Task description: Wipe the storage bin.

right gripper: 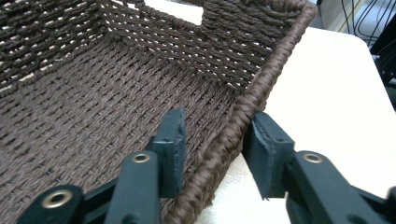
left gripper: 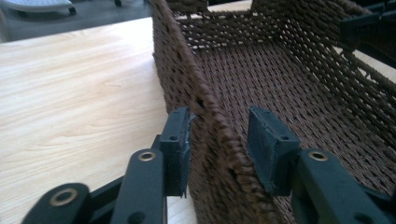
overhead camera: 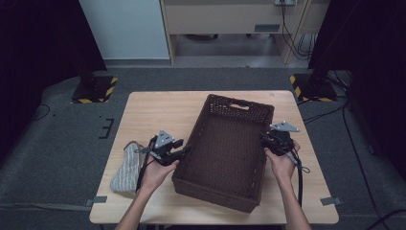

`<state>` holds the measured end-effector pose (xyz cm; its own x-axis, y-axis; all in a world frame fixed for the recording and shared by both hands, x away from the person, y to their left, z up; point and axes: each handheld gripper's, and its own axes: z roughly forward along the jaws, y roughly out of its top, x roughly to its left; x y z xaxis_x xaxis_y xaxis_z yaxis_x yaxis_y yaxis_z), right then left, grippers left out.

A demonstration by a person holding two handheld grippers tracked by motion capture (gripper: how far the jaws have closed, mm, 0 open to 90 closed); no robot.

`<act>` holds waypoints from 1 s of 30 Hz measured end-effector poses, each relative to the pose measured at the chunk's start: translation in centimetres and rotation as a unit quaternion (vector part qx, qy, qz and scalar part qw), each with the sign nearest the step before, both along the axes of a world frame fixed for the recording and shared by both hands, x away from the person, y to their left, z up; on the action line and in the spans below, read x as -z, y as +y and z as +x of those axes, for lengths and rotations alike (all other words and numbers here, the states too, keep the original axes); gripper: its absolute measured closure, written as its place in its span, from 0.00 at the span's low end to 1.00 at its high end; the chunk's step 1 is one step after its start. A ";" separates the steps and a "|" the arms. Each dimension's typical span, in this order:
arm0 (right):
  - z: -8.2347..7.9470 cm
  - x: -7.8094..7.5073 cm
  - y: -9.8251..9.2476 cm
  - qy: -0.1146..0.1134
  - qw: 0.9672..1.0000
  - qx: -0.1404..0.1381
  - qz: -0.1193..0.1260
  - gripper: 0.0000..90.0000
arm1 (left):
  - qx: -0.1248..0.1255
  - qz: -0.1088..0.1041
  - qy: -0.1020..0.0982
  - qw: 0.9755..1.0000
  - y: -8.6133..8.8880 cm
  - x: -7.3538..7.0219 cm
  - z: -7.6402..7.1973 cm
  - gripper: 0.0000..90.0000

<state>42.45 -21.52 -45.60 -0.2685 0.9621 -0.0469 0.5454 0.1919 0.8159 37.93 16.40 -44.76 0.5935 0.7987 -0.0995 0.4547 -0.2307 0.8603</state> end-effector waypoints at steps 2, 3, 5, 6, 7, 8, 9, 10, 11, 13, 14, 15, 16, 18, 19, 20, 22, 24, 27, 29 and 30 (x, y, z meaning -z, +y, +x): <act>-0.4 -0.1 -0.1 0.007 1.000 0.000 0.010 0.58 | -0.006 -0.005 -0.005 1.000 0.0 0.0 -0.1 0.67; -0.7 -0.2 -0.1 0.008 1.000 -0.001 0.021 0.55 | -0.004 -0.004 -0.003 1.000 0.0 0.0 -0.1 0.68; -1.4 -0.4 0.0 -0.002 1.000 -0.005 0.025 0.53 | 0.000 0.000 -0.008 1.000 -0.1 0.0 -0.3 0.73; -1.7 -0.5 0.1 0.000 1.000 -0.009 0.021 0.53 | 0.003 0.001 -0.012 1.000 -0.2 0.0 -0.4 0.76; -2.0 -0.5 0.1 0.005 1.000 -0.012 0.018 0.56 | 0.002 0.005 -0.016 1.000 -0.3 0.0 -0.6 0.80; -2.2 -0.4 0.0 0.009 1.000 -0.014 0.022 0.58 | -0.001 0.006 -0.017 1.000 -0.3 0.0 -0.7 0.81; -2.4 -0.3 0.0 0.009 1.000 -0.015 0.023 0.60 | -0.002 0.004 -0.018 1.000 -0.3 0.0 -0.8 0.81; -2.5 -0.2 0.0 0.007 1.000 -0.016 0.019 0.61 | -0.005 -0.001 -0.017 1.000 -0.3 0.0 -1.0 0.82; -2.5 -0.2 0.0 0.006 1.000 -0.017 0.019 0.62 | -0.009 -0.010 -0.015 1.000 -0.2 0.0 -1.2 0.83; -2.2 -0.2 0.1 0.007 1.000 -0.018 0.023 0.64 | -0.014 -0.019 -0.012 1.000 -0.2 0.1 -1.7 0.83; -2.1 -0.1 0.1 0.005 1.000 -0.019 0.024 0.65 | -0.015 -0.021 -0.013 1.000 -0.2 0.2 -1.9 0.83; -1.9 0.0 0.1 0.001 0.999 -0.021 0.025 0.66 | -0.014 -0.018 -0.014 1.000 -0.2 0.2 -2.2 0.82; -1.7 0.0 0.1 -0.001 0.999 -0.022 0.025 0.67 | -0.014 -0.018 -0.014 1.000 -0.3 0.1 -2.4 0.81; -1.2 0.1 0.3 -0.005 1.000 -0.024 0.018 0.69 | -0.011 -0.011 -0.013 1.000 -0.3 0.0 -2.6 0.80; -0.9 0.1 0.4 -0.005 1.000 -0.024 0.016 0.69 | -0.013 -0.006 -0.014 1.000 -0.4 -0.1 -2.6 0.77; -0.8 0.1 0.4 -0.004 1.000 -0.025 0.017 0.69 | -0.016 -0.002 -0.014 1.000 -0.4 -0.2 -2.5 0.73; -0.6 0.0 0.3 -0.003 1.000 -0.026 0.018 0.69 | -0.023 -0.007 -0.018 1.000 -0.4 -0.3 -2.1 0.70; -0.9 0.0 0.3 -0.003 0.999 -0.023 0.023 0.65 | -0.028 -0.008 -0.019 0.999 -0.4 -0.4 -1.8 0.66; -1.5 -0.4 0.2 -0.012 0.999 -0.019 0.037 0.58 | -0.033 -0.007 -0.013 0.999 -0.6 -0.2 -1.3 0.66; -1.9 -0.5 0.3 -0.010 0.999 -0.014 0.028 0.57 | -0.032 -0.008 -0.005 0.999 -0.8 0.0 -1.0 0.68; -2.1 -0.4 0.3 -0.008 0.999 -0.014 0.031 0.57 | -0.030 -0.010 -0.003 0.999 -1.0 0.2 -0.9 0.68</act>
